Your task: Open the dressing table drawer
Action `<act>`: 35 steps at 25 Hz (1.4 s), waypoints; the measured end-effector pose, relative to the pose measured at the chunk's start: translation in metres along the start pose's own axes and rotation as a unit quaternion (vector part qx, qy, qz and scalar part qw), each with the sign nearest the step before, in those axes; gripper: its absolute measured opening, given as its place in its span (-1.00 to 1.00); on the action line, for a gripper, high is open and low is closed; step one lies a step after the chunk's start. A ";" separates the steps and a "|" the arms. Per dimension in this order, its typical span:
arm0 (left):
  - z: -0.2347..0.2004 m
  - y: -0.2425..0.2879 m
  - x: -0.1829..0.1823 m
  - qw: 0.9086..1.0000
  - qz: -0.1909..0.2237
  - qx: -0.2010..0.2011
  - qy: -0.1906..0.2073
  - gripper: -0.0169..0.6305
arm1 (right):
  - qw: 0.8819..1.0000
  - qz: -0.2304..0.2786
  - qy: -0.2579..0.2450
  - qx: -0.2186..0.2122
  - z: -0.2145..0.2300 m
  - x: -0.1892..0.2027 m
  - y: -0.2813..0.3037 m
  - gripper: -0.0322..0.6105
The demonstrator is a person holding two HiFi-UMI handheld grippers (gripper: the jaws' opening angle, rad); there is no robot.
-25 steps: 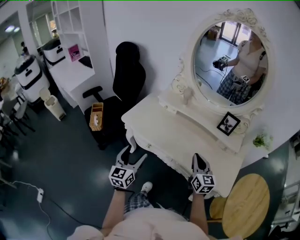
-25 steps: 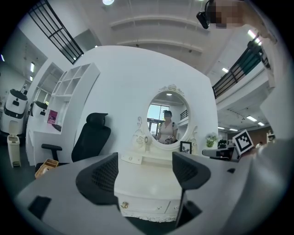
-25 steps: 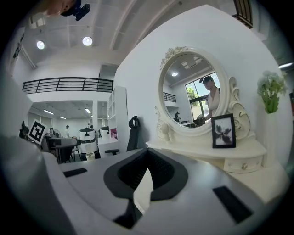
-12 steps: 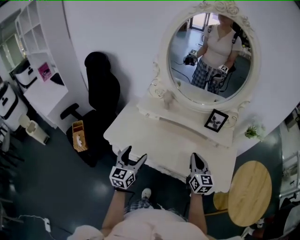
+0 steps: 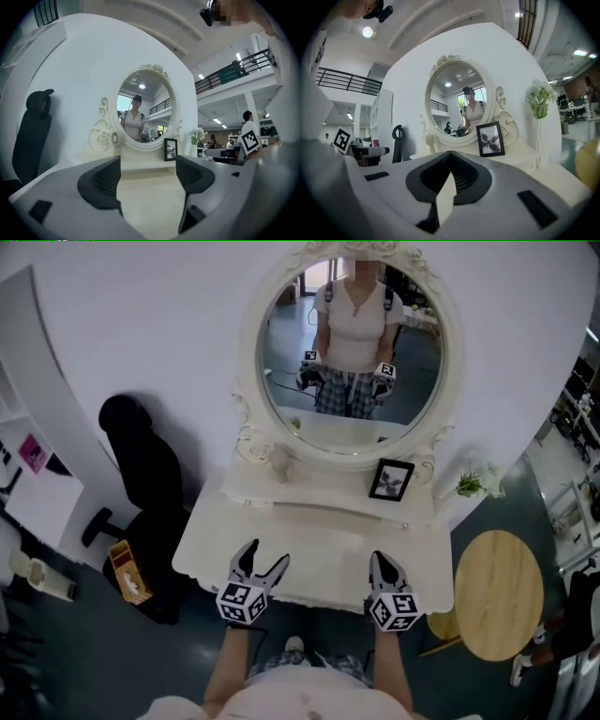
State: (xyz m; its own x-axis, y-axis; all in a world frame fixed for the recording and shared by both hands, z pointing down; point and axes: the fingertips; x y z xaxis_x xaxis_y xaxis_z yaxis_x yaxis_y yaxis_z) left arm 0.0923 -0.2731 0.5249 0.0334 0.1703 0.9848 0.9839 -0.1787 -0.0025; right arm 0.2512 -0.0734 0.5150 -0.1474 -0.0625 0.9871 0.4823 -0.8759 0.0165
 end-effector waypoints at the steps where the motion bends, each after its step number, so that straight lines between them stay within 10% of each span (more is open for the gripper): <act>1: 0.000 0.009 0.000 1.000 -0.003 0.005 0.000 0.16 | 1.000 -0.001 0.001 0.004 0.004 -0.001 0.001 -0.85; 35: -0.059 0.092 0.032 0.997 -0.040 -0.059 -0.013 0.16 | 0.995 -0.053 0.033 -0.081 0.010 0.032 0.107 -0.85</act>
State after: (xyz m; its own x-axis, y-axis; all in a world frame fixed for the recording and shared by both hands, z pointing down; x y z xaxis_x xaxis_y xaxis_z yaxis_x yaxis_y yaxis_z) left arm 0.1731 -0.3413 0.5661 -0.0384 0.2125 0.9764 0.9561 -0.2764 0.0977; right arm 0.3067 -0.1640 0.5496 -0.2485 0.0077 0.9686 0.3170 -0.9443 0.0888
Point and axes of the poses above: the fingertips, and each gripper's own axes: y forward along the fingers, z to its right, x out of its underside, and after that the axes turned 5 degrees about z, right-handed
